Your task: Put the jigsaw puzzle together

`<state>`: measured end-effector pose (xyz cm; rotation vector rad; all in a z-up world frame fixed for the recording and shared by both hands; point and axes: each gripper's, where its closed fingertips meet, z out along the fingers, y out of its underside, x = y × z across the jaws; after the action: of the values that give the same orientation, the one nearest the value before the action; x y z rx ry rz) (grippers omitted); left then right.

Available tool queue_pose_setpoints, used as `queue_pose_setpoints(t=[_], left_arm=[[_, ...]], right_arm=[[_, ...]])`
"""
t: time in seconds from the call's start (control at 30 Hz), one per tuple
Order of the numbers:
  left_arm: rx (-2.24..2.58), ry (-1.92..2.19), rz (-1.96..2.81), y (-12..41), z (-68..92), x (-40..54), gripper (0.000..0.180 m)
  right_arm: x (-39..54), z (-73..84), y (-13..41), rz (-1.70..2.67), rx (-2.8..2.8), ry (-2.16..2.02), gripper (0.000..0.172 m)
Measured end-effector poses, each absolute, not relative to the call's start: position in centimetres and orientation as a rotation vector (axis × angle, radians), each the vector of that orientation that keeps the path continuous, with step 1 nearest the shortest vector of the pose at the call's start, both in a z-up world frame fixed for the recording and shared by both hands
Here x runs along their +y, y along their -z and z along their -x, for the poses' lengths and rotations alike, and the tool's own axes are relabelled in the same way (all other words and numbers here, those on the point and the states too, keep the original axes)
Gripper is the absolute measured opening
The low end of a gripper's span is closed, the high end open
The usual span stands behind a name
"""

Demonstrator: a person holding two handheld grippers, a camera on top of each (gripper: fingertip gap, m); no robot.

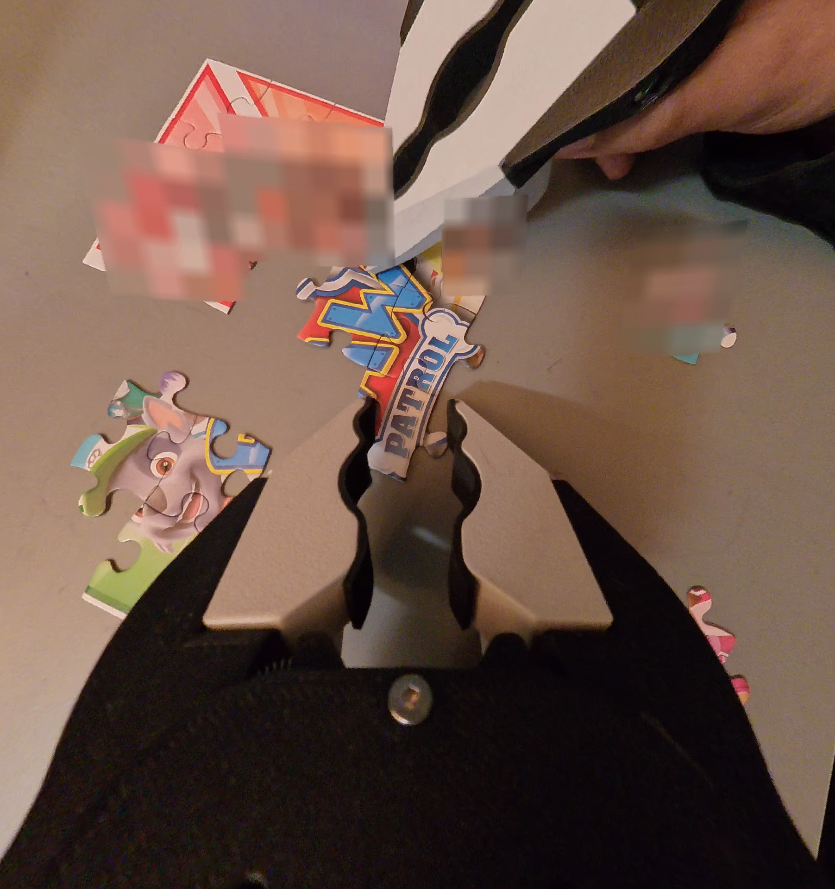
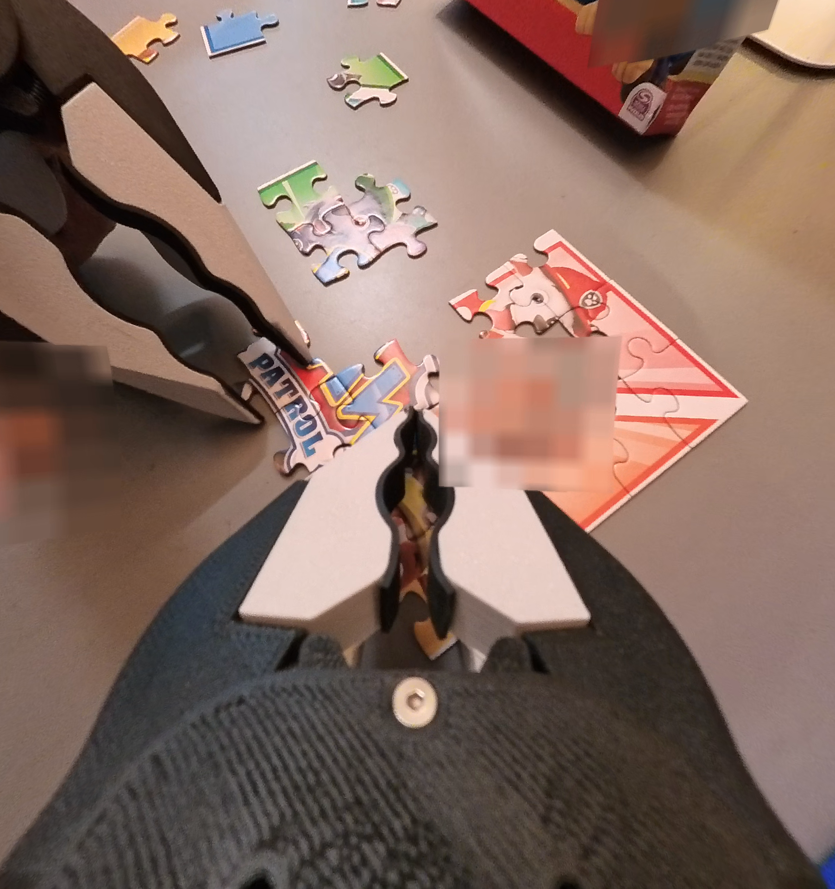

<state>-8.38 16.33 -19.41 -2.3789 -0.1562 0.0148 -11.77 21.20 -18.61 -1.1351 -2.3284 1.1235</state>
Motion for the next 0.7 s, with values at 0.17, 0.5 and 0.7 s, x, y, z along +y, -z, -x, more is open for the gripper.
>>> queue_pose_setpoints(t=[0.17,0.5,0.7], left_arm=[[-0.150,-0.006,2.377,19.4,8.2,16.4,0.028],[-0.152,0.003,2.357,19.1,8.1,16.6,0.028],[-0.161,-0.012,2.341,18.8,8.4,16.6,0.027]], right_arm=[[21.3,11.8,18.8,1.139,-2.331,-1.106,0.000],[21.3,11.8,18.9,1.141,-2.332,-1.099,0.000],[20.5,11.5,17.7,1.103,-2.322,-1.206,0.000]])
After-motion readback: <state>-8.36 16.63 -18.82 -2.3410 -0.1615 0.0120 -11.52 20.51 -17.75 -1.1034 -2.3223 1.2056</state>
